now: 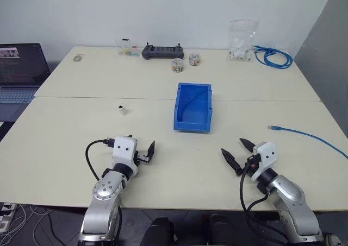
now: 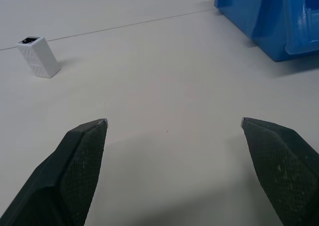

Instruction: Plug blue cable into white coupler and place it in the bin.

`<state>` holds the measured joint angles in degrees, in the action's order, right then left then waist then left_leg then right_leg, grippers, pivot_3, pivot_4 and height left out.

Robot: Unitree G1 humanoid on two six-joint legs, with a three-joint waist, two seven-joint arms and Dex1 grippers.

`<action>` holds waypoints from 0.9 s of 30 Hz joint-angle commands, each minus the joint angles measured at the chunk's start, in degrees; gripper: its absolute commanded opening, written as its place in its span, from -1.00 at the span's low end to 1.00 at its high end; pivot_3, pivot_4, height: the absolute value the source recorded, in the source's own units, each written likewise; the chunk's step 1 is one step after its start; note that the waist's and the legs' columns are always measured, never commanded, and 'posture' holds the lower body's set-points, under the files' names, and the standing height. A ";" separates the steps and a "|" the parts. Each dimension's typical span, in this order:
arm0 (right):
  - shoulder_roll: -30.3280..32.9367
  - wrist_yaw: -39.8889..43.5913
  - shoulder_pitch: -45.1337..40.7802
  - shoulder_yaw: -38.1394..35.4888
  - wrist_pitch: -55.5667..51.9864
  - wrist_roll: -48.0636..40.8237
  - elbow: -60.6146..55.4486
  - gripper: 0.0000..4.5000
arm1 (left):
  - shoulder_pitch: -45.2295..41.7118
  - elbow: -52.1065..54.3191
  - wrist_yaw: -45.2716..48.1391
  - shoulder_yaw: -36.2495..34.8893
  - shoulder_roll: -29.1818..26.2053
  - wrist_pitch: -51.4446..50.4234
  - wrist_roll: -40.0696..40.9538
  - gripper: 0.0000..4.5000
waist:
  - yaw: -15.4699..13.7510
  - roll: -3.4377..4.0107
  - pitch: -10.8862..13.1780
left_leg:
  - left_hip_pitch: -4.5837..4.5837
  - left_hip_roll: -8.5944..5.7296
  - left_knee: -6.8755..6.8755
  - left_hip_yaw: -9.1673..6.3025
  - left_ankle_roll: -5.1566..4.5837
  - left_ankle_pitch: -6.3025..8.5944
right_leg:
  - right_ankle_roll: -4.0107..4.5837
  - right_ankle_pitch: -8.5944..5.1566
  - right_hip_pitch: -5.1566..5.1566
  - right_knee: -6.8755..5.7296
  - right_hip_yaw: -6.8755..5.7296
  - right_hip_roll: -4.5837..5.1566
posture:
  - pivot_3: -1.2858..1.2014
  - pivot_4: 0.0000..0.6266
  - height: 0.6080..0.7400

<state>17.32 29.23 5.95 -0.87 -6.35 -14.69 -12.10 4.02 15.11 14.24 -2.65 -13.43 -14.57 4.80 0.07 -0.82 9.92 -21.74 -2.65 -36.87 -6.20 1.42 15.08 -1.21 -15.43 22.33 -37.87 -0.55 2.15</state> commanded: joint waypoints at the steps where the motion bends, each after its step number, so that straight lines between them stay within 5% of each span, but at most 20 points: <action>1: -0.04 0.15 -0.89 -0.35 1.83 0.00 -0.61 0.99 | 0.53 1.85 0.01 0.51 -0.16 2.12 -0.54 1.00 | 0.00 0.00 0.00 | 0.00 0.00 0.00 0.00 0.00 0.00 | 0.00 0.00 0.00 0.00 0.00 0.00 | 0.03 -0.52 1.00; 27: 1.20 1.08 -3.25 -0.52 1.97 -0.18 1.78 0.99 | -0.04 1.73 8.62 2.50 -1.90 5.35 4.08 1.00 | 0.00 0.00 0.00 | 0.01 0.00 -0.01 0.01 0.00 0.00 | 0.01 0.01 -0.01 -0.01 0.00 0.00 | 0.03 -0.52 1.00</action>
<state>17.84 29.57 3.21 -0.66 -5.59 -14.60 -9.68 4.47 15.21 22.15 -0.37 -15.24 -10.00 7.88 0.07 -0.81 9.92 -21.73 -2.65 -36.88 -6.19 1.42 15.08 -1.20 -15.42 22.33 -37.88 -0.55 2.14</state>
